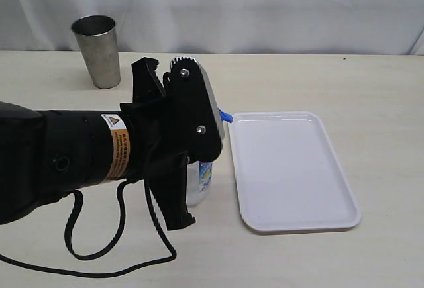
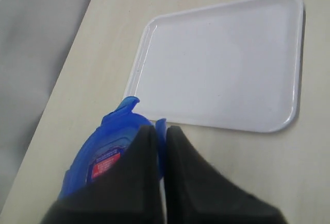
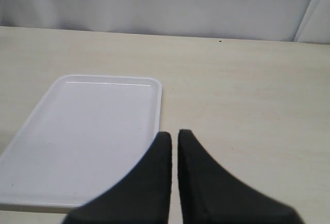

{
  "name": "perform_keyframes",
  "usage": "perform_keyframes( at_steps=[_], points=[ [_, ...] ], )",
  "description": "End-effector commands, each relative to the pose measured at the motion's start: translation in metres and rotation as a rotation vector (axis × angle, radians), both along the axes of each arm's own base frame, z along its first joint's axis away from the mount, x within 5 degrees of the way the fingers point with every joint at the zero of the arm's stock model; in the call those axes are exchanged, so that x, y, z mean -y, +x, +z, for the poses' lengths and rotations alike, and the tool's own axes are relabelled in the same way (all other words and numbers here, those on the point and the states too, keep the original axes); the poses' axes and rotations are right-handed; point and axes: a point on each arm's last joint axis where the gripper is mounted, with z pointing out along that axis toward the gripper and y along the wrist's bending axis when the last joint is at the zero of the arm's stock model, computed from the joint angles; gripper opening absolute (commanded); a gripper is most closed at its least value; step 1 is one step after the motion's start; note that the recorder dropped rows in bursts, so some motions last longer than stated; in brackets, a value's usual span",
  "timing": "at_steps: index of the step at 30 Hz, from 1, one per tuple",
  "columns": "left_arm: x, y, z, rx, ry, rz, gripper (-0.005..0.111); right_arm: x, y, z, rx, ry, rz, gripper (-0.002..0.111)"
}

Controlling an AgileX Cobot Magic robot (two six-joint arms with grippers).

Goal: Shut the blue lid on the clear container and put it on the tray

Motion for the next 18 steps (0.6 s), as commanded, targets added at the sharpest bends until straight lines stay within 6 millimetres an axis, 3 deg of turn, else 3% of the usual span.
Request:
perform_keyframes(
  at_steps=[1, 18],
  points=[
    [-0.0020, 0.0001, -0.0006, -0.003, 0.006, 0.020, 0.000, -0.0002, 0.0001, 0.0008, 0.016, 0.002, 0.003, 0.005],
    [-0.0031, -0.0044, -0.0082, -0.035, -0.001, -0.002, 0.000, -0.0002, 0.0001, 0.0008, 0.016, 0.002, 0.003, 0.005]
  ],
)
